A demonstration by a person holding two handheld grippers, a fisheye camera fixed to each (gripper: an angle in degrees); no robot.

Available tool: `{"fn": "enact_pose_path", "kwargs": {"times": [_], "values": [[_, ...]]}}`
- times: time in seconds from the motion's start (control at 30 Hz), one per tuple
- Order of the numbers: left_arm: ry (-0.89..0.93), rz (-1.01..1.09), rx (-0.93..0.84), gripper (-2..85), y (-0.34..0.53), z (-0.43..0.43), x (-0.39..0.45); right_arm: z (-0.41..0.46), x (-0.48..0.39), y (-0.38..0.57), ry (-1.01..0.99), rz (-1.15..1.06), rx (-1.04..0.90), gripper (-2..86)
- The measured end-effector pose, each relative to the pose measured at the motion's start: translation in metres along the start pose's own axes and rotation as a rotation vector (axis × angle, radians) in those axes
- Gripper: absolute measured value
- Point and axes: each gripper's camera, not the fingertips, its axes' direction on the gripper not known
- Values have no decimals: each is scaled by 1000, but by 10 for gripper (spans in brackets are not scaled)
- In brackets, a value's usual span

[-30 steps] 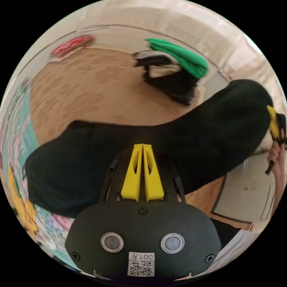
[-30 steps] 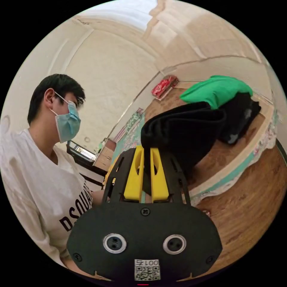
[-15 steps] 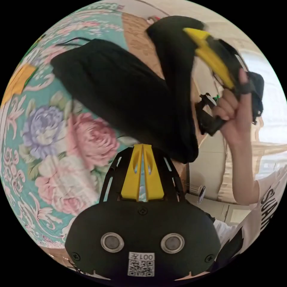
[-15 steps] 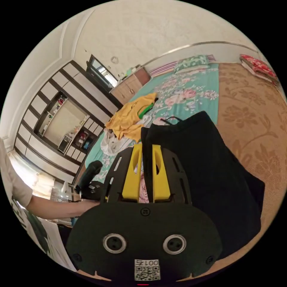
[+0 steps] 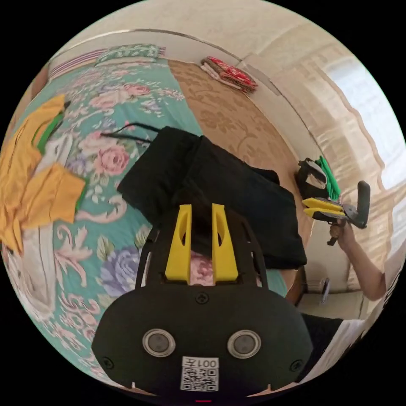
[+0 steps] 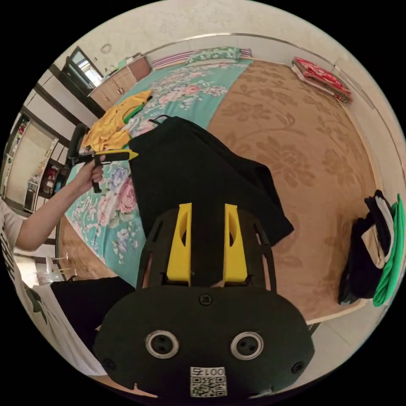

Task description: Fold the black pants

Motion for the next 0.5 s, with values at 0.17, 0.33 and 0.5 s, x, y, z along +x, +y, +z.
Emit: {"fn": "enact_pose_path", "kwargs": {"times": [0.17, 0.33, 0.5], "values": [[48, 275, -151, 51, -48, -33, 31, -16, 33, 17, 0, 176, -26, 117], [-86, 239, -140, 79, -77, -84, 41, -5, 27, 14, -54, 234, -91, 143], [9, 201, -284, 100, -109, -53, 38, -8, 15, 0, -61, 277, -95, 166]]}}
